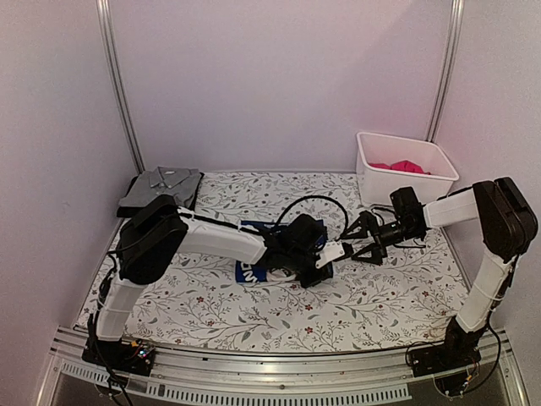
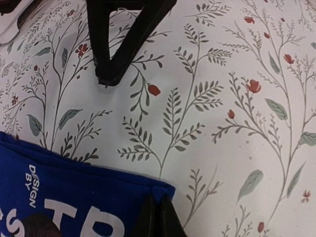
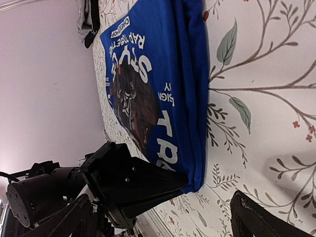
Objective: Fold and stack the mixed laundry pile
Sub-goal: Pick up the square-folded T-shirt from the center of the board, then pass from the left arm to the right
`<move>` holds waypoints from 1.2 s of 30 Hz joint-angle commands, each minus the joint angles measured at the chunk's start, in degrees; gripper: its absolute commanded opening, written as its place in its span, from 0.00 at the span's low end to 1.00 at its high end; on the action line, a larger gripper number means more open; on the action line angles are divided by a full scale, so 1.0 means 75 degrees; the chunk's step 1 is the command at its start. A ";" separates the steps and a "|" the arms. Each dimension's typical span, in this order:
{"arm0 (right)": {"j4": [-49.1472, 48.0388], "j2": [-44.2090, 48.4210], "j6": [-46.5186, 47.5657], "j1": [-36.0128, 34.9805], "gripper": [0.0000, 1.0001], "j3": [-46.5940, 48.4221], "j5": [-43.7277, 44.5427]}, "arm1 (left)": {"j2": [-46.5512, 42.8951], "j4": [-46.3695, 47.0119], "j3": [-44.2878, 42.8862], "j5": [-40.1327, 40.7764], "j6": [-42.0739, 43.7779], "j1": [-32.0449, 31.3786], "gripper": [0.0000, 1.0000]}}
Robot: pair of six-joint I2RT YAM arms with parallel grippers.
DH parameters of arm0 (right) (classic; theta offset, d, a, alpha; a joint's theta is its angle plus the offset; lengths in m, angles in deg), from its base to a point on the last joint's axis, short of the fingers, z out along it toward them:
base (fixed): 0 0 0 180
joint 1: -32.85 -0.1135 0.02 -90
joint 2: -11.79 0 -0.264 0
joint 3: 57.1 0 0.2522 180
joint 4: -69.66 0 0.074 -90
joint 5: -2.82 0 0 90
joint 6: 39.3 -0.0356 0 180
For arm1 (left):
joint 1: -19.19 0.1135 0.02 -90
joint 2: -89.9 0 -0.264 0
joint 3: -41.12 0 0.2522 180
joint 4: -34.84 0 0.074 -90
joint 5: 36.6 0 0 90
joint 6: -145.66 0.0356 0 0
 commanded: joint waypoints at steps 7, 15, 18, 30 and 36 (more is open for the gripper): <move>-0.2002 -0.0542 -0.1826 -0.0729 0.99 -0.0471 -0.0252 | -0.1115 0.0460 0.0574 -0.0941 -0.0953 0.0235 0.00; -0.3104 -0.1145 -0.2923 -0.0997 0.98 -0.0465 -0.0388 | -0.1537 0.0621 0.0805 -0.1132 -0.0939 0.0294 0.00; -0.3822 -0.1565 -0.3601 -0.1068 0.92 -0.0280 -0.0479 | -0.1583 0.0601 0.0834 -0.1313 -0.0975 0.0294 0.00; -0.4979 -0.2948 -0.4986 -0.1273 0.60 0.0519 -0.0538 | -0.1986 0.0748 0.1324 -0.1559 -0.1053 0.0270 0.00; -0.5593 -0.3536 -0.5481 -0.1276 0.39 0.0612 -0.0490 | -0.2104 0.1102 0.1611 -0.1663 -0.1092 0.0236 0.00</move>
